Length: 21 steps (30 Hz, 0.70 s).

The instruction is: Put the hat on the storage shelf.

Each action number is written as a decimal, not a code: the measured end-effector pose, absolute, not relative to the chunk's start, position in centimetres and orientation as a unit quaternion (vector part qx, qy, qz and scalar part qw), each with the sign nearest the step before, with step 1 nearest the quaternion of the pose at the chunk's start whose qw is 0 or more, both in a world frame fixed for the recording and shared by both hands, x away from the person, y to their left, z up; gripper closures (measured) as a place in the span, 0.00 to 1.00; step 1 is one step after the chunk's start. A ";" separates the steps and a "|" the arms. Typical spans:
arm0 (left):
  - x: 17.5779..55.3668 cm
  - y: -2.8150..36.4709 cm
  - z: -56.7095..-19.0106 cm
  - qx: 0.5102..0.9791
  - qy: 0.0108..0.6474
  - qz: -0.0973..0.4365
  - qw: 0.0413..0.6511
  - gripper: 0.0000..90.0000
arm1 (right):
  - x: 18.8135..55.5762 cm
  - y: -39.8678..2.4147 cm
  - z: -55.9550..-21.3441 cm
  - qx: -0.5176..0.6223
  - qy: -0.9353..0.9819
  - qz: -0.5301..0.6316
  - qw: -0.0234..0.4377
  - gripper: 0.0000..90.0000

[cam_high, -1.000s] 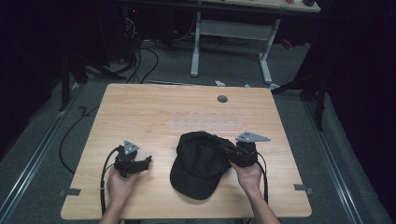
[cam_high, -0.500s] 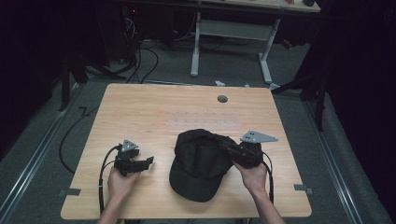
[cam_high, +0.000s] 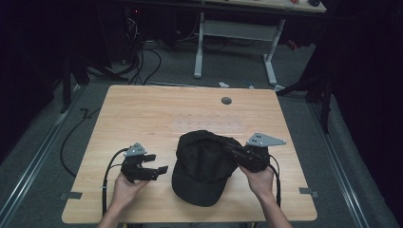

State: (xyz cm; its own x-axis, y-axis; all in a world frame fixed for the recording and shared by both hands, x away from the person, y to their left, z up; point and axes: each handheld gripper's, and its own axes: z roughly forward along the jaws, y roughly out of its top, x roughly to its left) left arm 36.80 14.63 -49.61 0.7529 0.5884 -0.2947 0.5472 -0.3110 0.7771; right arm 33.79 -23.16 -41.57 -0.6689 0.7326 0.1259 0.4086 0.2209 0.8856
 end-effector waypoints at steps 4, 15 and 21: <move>36.6 13.9 -49.3 0.815 0.334 0.001 0.474 0.24 | 33.8 -23.2 -41.5 0.368 0.766 0.501 0.165 0.94; 36.5 12.1 -48.5 0.825 0.298 -0.023 0.480 0.23 | 33.7 -23.3 -41.4 0.355 0.766 0.510 0.162 0.94; 36.6 11.4 -48.3 0.830 0.286 -0.036 0.477 0.24 | 33.8 -23.3 -41.2 0.344 0.765 0.522 0.155 0.94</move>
State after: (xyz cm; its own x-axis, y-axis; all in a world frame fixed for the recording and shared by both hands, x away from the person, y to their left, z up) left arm 36.64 11.38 -48.29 0.8339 0.4408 -0.3321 0.5090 -0.3819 0.7714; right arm 33.79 -23.30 -41.23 -0.7153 0.6880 0.1223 0.3653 0.2189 0.9048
